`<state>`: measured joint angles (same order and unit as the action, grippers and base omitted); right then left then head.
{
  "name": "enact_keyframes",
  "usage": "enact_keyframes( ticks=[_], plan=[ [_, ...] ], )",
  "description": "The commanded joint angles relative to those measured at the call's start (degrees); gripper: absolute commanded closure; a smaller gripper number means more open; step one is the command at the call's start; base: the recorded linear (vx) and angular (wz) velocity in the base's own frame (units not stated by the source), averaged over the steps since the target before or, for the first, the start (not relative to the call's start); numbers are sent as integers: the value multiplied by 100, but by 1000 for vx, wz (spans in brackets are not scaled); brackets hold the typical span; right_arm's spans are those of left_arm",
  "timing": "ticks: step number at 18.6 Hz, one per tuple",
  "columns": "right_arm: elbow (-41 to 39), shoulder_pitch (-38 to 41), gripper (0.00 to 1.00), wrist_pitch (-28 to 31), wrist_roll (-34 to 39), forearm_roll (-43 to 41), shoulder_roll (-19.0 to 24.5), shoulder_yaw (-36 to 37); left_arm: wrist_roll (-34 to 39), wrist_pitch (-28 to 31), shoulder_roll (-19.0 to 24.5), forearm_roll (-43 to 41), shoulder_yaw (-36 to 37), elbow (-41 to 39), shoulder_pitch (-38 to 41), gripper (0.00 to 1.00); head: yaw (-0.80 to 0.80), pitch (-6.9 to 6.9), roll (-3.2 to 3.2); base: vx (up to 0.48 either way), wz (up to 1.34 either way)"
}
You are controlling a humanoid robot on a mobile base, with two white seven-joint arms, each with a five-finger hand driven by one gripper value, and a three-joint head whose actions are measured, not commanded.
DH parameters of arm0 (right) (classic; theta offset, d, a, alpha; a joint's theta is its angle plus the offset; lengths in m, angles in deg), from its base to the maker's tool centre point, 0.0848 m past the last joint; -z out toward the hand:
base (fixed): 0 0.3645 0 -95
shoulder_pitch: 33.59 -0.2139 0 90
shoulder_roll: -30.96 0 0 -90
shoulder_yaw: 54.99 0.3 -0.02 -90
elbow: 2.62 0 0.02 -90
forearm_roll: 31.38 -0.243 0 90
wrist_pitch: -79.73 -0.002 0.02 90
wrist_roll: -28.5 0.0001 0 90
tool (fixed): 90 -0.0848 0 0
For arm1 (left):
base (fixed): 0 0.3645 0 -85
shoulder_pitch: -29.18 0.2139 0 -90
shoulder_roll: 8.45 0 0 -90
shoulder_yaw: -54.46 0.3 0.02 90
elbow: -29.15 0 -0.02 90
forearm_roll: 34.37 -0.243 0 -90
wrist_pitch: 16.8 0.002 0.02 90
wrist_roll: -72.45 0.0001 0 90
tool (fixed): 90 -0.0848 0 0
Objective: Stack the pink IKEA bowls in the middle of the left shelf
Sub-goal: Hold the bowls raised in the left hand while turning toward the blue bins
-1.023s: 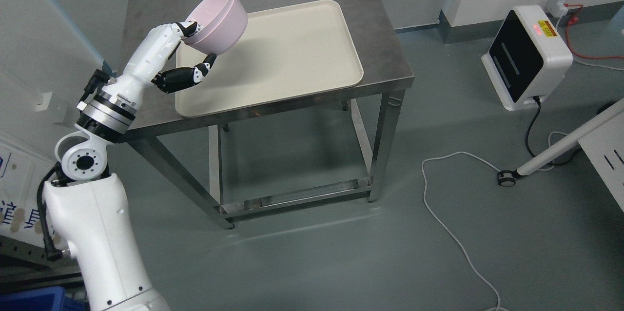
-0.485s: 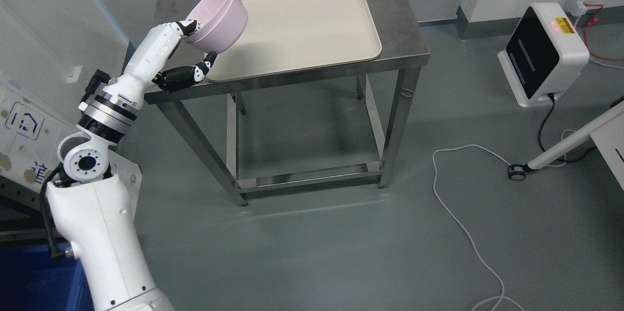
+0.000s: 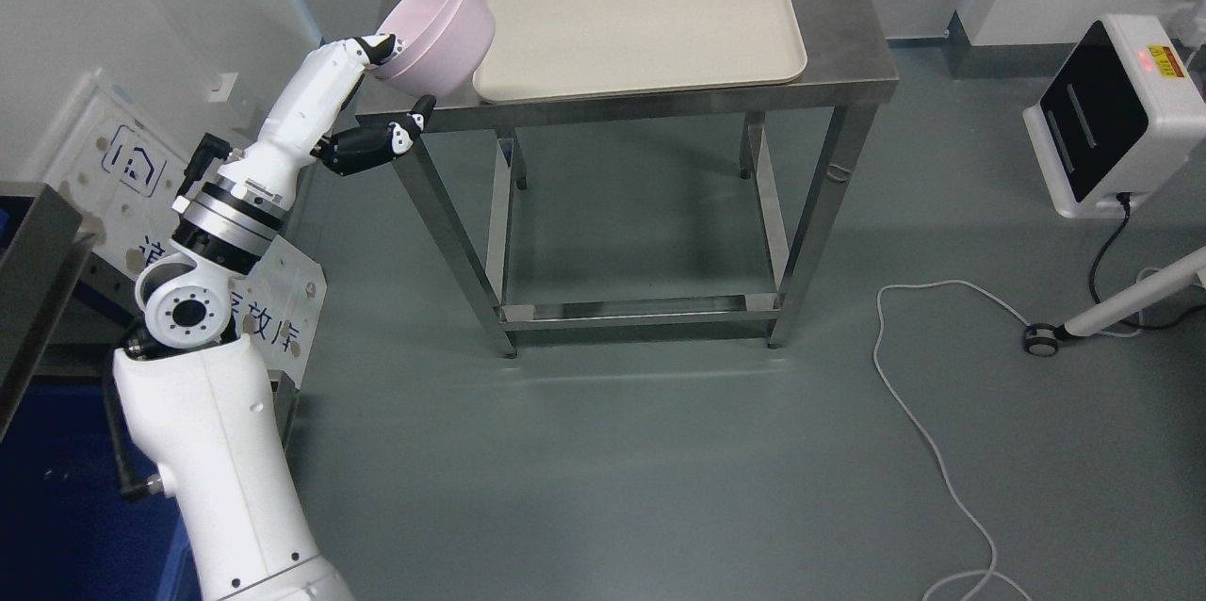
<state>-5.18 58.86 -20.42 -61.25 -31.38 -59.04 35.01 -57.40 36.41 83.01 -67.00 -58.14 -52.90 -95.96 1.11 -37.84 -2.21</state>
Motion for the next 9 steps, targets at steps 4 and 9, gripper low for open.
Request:
enact_keyframes(
  ticks=[4, 9],
  plan=[
    [1, 1, 0, 4, 2, 44, -100, 62, 460, 40, -45, 204, 809, -4, -1, 95, 0, 0, 0, -185, -30],
    [-8, 1, 0, 4, 2, 44, -100, 62, 1215, 58, -45, 257, 1029, -4, -10, 95, 0, 0, 0, -209, -153]
  ],
)
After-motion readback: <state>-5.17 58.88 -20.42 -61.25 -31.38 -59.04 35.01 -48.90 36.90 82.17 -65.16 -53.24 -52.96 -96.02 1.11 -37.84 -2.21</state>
